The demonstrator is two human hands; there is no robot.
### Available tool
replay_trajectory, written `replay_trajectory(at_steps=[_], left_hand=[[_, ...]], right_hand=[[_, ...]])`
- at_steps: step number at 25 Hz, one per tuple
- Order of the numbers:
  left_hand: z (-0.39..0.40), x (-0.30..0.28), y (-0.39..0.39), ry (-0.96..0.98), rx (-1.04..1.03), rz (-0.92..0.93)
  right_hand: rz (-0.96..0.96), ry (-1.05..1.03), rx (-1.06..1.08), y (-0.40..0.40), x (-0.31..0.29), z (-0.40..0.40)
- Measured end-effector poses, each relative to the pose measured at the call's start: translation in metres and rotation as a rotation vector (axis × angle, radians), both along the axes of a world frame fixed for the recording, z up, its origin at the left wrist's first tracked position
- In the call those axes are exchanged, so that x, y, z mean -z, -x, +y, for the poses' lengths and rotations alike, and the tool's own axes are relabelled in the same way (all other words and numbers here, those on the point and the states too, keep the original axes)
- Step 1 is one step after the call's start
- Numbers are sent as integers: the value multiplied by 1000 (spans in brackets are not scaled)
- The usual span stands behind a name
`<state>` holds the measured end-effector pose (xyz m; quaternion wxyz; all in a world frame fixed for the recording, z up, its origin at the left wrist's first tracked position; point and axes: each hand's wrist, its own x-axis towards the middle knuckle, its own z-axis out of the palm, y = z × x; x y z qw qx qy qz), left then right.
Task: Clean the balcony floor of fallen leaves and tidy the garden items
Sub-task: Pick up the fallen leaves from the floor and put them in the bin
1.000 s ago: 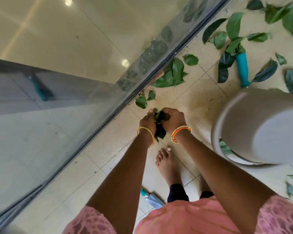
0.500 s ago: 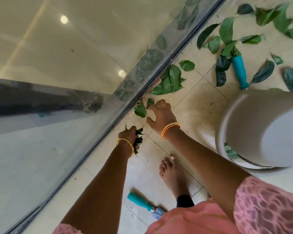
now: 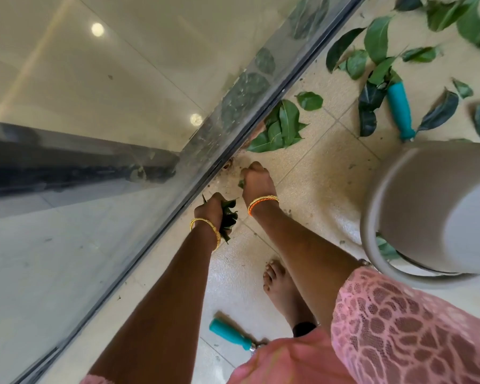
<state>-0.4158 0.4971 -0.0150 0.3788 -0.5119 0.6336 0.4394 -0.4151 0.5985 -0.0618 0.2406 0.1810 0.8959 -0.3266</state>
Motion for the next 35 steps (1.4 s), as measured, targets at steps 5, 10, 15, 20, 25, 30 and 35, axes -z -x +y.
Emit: replay_trajectory(at_steps=[5, 10, 15, 20, 25, 30, 35], left_hand=[[28, -10, -8, -96, 77, -54], [59, -26, -16, -145, 104, 26], [61, -29, -4, -9, 130, 61], [58, -16, 11, -25, 159, 42], [56, 0, 18, -24, 176, 46], [49, 10, 15, -19, 158, 18], [57, -4, 13, -88, 43, 4]], right_hand=[[-114, 426, 533, -22, -36, 26], [-220, 487, 564, -21, -64, 60], [-387, 461, 303, 8, -61, 96], [3, -103, -81, 43, -30, 111], [-55, -219, -185, 51, 0, 97], [194, -239, -75, 41, 10, 105], [279, -58, 231, 19, -23, 115]])
